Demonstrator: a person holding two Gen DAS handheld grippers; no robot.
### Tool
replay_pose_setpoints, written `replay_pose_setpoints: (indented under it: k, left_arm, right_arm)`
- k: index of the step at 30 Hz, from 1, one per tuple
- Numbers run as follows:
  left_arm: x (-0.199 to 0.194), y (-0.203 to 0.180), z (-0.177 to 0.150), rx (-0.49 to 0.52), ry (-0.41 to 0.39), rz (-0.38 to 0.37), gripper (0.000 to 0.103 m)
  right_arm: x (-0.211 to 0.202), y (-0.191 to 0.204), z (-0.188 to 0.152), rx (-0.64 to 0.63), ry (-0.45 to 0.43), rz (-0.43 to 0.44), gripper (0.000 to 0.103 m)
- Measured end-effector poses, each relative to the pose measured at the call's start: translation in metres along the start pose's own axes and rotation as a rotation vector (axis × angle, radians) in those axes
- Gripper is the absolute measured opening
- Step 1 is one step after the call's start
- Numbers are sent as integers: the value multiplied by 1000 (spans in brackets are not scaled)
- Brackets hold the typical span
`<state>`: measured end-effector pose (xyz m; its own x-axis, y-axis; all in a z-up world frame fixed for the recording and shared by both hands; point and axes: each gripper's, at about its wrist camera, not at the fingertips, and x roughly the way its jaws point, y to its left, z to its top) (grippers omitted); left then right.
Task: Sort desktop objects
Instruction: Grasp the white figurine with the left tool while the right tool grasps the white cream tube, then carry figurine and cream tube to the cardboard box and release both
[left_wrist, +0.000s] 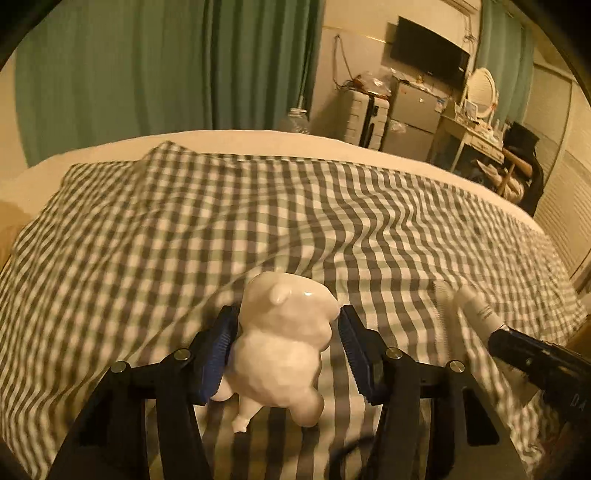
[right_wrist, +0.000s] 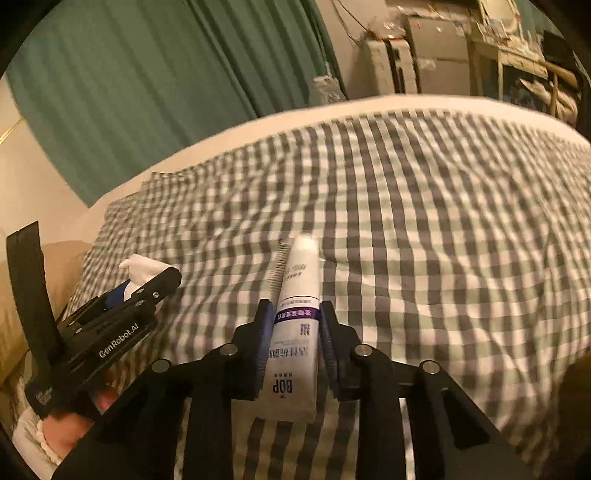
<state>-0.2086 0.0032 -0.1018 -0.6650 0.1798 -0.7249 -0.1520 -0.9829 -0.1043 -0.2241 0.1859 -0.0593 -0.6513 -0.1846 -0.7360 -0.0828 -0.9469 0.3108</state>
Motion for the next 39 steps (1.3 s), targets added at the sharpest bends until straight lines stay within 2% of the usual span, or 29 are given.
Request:
replay_pose_setpoints:
  k: [3,7,12,18,23,25,27,30,34,36,39]
  left_arm:
    - [-29,4,-5,-34,3,7,58]
    - [-67,2,-18,-52,1,11,58]
    - [-105,2,-50,-71,8,20,58]
    - [-145,2,-70,-85,9,-3,58]
    - [-190,-26,-47,-53,-80,-49,58]
    - [-209,-41,-37,-60,-113,-92,58]
    - [-226,-65,-25,-51,-137,-168,58]
    - [-245,-117,-12,11,-151,-253,58]
    - [-261,-186,-5,68,-159,-421,58]
    - [-263,-227,-7,110,-143,-494,58]
    - [-259,-278,-15,176,-128,-553,58]
  right_arm:
    - [-19,3,-7,-5,2,12,15]
    - [-35,8,-18,-22,37,6,14]
    - [-57,5,-44,23,77,49,14]
    - [-119,12,-53,6,-8,81,14]
    - [-178,18,-39,-33,-98,63,14]
    - [-210,12,-28,-37,-148,47,14]
    - [-241,4,-17,-46,-195,20,14]
    - [-288,-15,-4,-68,-255,-45,14]
    - [-333,-55,2,-79,-280,-163,14]
    - [-342,-77,2,-59,-272,-199,14]
    - [-344,-114,0,-20,-245,-237,14]
